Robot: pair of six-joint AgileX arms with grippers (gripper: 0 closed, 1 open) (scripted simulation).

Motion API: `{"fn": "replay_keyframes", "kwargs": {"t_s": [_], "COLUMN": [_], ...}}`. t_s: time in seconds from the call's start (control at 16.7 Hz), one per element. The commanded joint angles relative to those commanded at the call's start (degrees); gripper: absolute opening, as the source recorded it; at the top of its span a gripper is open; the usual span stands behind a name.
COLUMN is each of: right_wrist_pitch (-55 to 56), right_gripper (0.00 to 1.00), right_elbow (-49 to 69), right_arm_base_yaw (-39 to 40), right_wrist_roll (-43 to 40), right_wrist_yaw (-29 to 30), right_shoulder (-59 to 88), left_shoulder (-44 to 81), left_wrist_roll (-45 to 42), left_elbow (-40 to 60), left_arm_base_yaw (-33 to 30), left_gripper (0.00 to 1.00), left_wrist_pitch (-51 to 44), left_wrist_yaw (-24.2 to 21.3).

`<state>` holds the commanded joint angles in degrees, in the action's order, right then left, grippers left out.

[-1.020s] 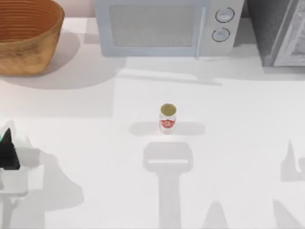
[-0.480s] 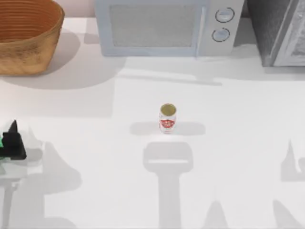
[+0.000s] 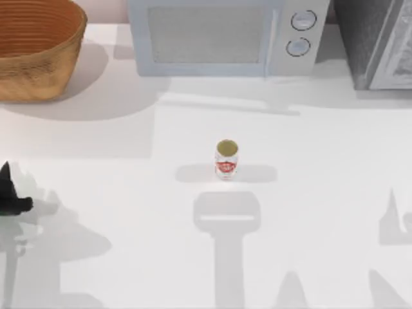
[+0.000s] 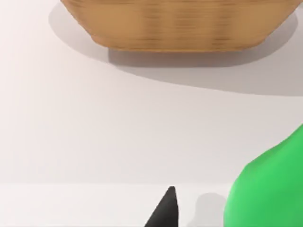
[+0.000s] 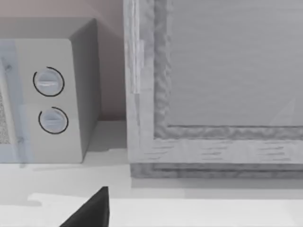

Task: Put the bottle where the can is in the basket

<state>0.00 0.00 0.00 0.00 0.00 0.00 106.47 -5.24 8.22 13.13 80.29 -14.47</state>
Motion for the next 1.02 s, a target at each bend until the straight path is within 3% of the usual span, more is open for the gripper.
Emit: {"fn": "replay_keyframes", "kwargs": {"t_s": [0.3, 1.02], "right_wrist_pitch": [0.00, 0.00], "right_gripper": [1.00, 1.00], "right_elbow": [0.00, 0.00], "right_arm_base_yaw": [0.00, 0.00], "right_wrist_roll": [0.00, 0.00], "right_wrist_yaw": [0.00, 0.00], "right_shoulder": [0.00, 0.00], "left_shoulder": [0.00, -0.57], "left_wrist_roll": [0.00, 0.02], "left_elbow": [0.00, 1.28], "left_arm_base_yaw": [0.00, 0.77], "left_gripper": [0.02, 0.00], "left_wrist_pitch": [0.00, -1.13], "left_wrist_yaw": [0.00, 0.57]}}
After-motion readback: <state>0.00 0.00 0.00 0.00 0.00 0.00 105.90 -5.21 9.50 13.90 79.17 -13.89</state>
